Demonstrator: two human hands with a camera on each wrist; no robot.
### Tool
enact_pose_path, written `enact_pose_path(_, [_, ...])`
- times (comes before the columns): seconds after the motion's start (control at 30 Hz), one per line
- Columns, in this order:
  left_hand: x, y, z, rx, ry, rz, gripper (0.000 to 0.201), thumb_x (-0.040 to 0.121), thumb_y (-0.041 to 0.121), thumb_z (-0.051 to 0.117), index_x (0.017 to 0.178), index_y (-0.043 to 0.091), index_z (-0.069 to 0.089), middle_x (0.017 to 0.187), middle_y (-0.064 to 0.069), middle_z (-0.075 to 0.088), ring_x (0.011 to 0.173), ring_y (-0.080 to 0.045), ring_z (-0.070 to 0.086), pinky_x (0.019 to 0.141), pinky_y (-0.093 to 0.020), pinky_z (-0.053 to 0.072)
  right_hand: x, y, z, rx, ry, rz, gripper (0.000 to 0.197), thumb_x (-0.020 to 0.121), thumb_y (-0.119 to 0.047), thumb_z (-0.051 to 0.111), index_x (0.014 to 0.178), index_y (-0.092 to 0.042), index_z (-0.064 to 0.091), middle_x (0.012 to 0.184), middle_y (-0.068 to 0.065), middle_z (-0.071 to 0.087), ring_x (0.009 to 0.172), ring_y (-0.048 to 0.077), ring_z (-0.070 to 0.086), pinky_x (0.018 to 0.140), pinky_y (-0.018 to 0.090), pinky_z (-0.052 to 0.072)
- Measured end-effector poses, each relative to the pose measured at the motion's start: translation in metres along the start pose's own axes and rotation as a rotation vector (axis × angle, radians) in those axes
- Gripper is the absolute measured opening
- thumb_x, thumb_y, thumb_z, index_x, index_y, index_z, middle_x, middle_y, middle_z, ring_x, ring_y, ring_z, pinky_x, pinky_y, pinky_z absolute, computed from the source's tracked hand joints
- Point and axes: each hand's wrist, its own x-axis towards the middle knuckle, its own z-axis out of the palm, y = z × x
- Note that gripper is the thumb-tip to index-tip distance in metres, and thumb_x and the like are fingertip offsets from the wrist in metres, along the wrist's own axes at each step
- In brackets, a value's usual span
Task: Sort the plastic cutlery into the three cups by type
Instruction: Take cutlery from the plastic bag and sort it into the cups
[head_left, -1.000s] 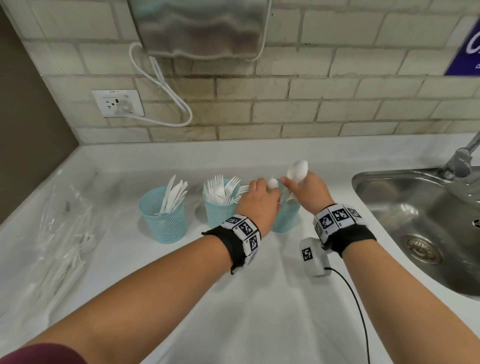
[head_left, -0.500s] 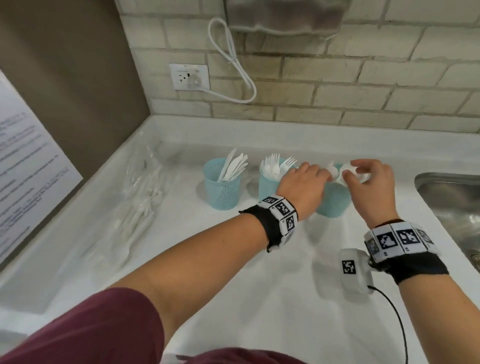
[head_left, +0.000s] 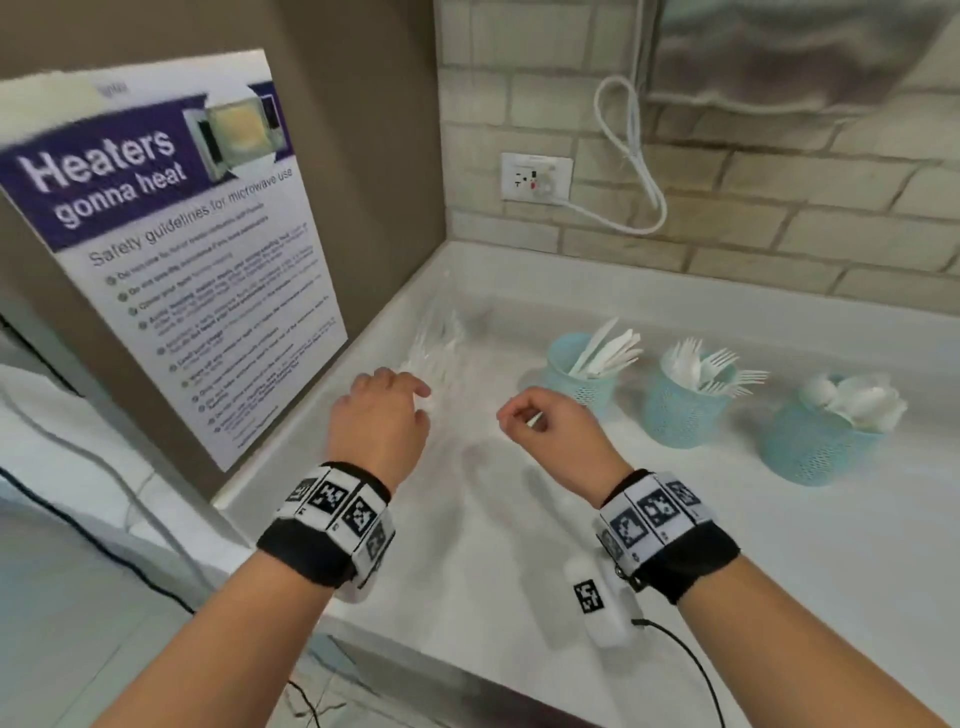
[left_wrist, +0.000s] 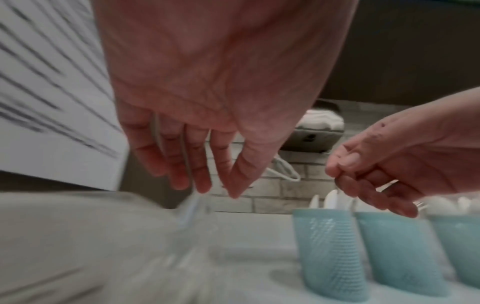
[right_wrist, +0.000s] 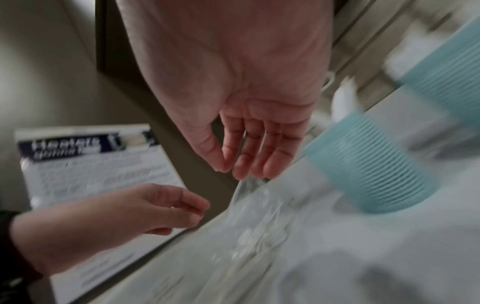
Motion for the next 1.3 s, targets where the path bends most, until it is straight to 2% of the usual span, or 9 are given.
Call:
enact_pose_path(0.13, [-0.020,-0.036,-0.005,0.028,-0.035,-0.176,0.040,0.089,0.015,0.054,0.129,0.016,0.049,0.123,-0.011,0.055,0.113,-0.028,0.052,0.085,-0.038,0.045,0.026,-0.026,0.048,-0.037,-0.105,-0.011,0.014,0.089,-0.023,0.059,0.093,-0.013,0.069,0.093,-0.004,0.068,0.071,-0.006,0.056,0.066,0.004,0.039])
enact_pose_path(0.33, [-0.028,-0.032,-0.014,-0.310,-0.158,-0.247,0.024,0.088,0.027,0.061,0.110,0.018,0.059,0.101,0.003,0.065,0.085,-0.017,0.060,0.077,-0.030,0.048,0.031,-0.051,0.092,-0.081,-0.219,0.186,0.056,0.092,-0.051,0.042,0.092,-0.002,0.068,0.089,0.012,0.072,0.080,0.030,0.068,0.079,0.042,0.056])
enact_pose_path(0.47, [-0.031,-0.016,-0.017,-0.619,-0.209,-0.256,0.018,0.081,0.028,0.070,0.088,0.024,0.054,0.083,0.005,0.067,0.074,-0.015,0.065,0.071,-0.032,0.053,0.022,-0.052,0.080,0.067,-0.189,0.302,0.029,0.088,-0.027,0.055,0.073,-0.003,0.061,0.073,0.013,0.066,0.055,0.027,0.064,0.055,0.033,0.054])
enact_pose_path(0.53, [-0.030,-0.012,-0.018,-0.697,-0.252,-0.231,0.019,0.083,0.025,0.067,0.089,0.023,0.049,0.085,0.001,0.068,0.075,-0.016,0.066,0.069,-0.031,0.052,0.018,-0.047,0.067,0.018,-0.182,0.303,0.016,0.083,-0.012,0.056,0.074,-0.001,0.064,0.077,0.016,0.068,0.054,0.024,0.061,0.056,0.033,0.055])
enact_pose_path(0.63, [-0.015,-0.002,-0.017,-0.476,-0.219,0.028,0.021,0.090,0.014,0.053,0.108,0.025,0.053,0.109,0.003,0.064,0.096,-0.016,0.059,0.083,-0.032,0.049,0.006,-0.041,0.038,-0.161,-0.176,0.231,0.015,0.082,-0.007,0.059,0.090,-0.009,0.071,0.080,0.000,0.067,0.057,0.012,0.055,0.056,0.025,0.051])
enact_pose_path(0.73, [0.006,0.024,-0.010,-0.230,-0.128,0.416,0.043,0.091,0.009,0.052,0.129,0.030,0.052,0.132,0.006,0.047,0.122,-0.017,0.036,0.098,-0.033,0.040,-0.010,-0.039,-0.003,-0.400,-0.169,0.141,0.024,0.086,-0.008,0.056,0.097,-0.022,0.072,0.088,-0.007,0.060,0.080,0.013,0.059,0.075,0.029,0.052])
enact_pose_path(0.9, [0.030,0.081,0.001,0.018,-0.173,0.720,0.024,0.093,0.039,0.052,0.115,0.035,0.061,0.127,0.014,0.056,0.124,-0.015,0.040,0.104,-0.036,0.022,-0.039,-0.022,-0.072,-0.631,-0.039,0.234,0.018,0.088,-0.021,0.058,0.092,-0.030,0.073,0.096,-0.006,0.068,0.092,0.017,0.062,0.079,0.030,0.050])
enact_pose_path(1.07, [0.039,0.088,0.005,0.028,-0.097,0.600,0.023,0.085,0.051,0.057,0.089,0.028,0.063,0.094,0.010,0.066,0.099,-0.013,0.058,0.101,-0.036,0.024,-0.064,0.010,-0.131,-0.711,0.097,0.348,0.015,0.089,-0.023,0.061,0.092,-0.025,0.075,0.099,-0.003,0.072,0.095,0.021,0.064,0.077,0.028,0.048])
enact_pose_path(1.3, [0.037,0.055,0.008,-0.314,-0.078,0.278,0.017,0.083,0.043,0.067,0.085,0.027,0.062,0.083,0.009,0.059,0.080,-0.015,0.057,0.071,-0.029,0.038,-0.072,0.035,-0.164,-0.990,0.154,0.505,0.029,0.087,-0.010,0.051,0.106,-0.023,0.069,0.110,0.004,0.067,0.101,0.026,0.062,0.080,0.031,0.048])
